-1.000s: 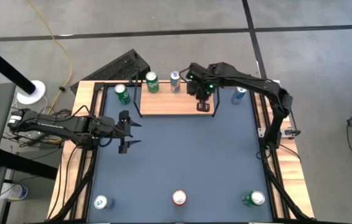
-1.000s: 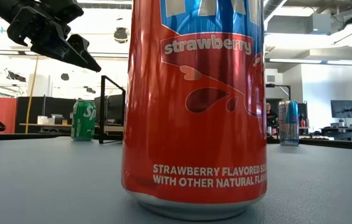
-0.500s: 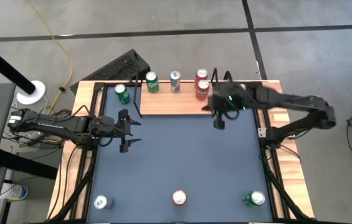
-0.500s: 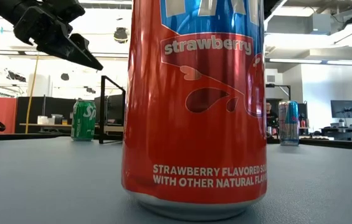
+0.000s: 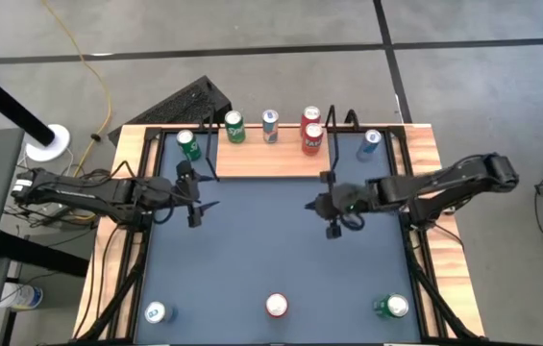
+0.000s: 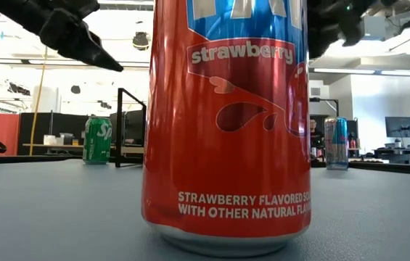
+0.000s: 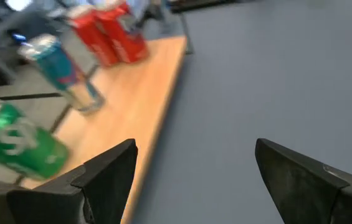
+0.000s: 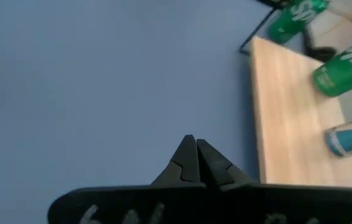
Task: Place canned beverage on shelf
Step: Put the top green soda can on the shelf aligned with the other green soda can
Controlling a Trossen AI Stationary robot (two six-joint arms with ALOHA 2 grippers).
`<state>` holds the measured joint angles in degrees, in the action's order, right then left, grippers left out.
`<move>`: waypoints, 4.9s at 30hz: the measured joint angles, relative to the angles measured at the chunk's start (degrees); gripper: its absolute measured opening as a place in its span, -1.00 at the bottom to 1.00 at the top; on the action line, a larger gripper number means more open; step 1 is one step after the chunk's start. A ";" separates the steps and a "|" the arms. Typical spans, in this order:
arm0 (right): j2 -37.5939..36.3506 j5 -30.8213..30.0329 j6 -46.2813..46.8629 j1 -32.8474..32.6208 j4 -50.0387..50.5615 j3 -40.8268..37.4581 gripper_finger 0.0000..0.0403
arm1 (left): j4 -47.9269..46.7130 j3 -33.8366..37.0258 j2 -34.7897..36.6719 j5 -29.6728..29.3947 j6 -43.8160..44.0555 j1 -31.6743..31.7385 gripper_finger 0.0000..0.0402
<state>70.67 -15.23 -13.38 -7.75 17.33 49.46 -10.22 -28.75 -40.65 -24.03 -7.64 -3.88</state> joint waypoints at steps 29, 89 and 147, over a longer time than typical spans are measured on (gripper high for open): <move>12.94 -4.54 4.85 -9.15 -10.83 -4.86 -1.00 | -25.77 -16.70 -2.30 -8.38 15.61 30.72 0.57; 13.07 -4.21 -1.80 -5.57 -14.93 0.25 -1.00 | -22.80 -21.00 -21.21 19.55 4.76 59.24 0.57; 13.05 -1.22 -1.69 -5.31 -14.30 -0.08 -1.00 | -16.71 -17.82 -26.97 17.65 13.59 61.63 0.57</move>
<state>83.72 -16.45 -15.07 -13.05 3.02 49.39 -26.93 -46.56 -67.61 -6.38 5.95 57.76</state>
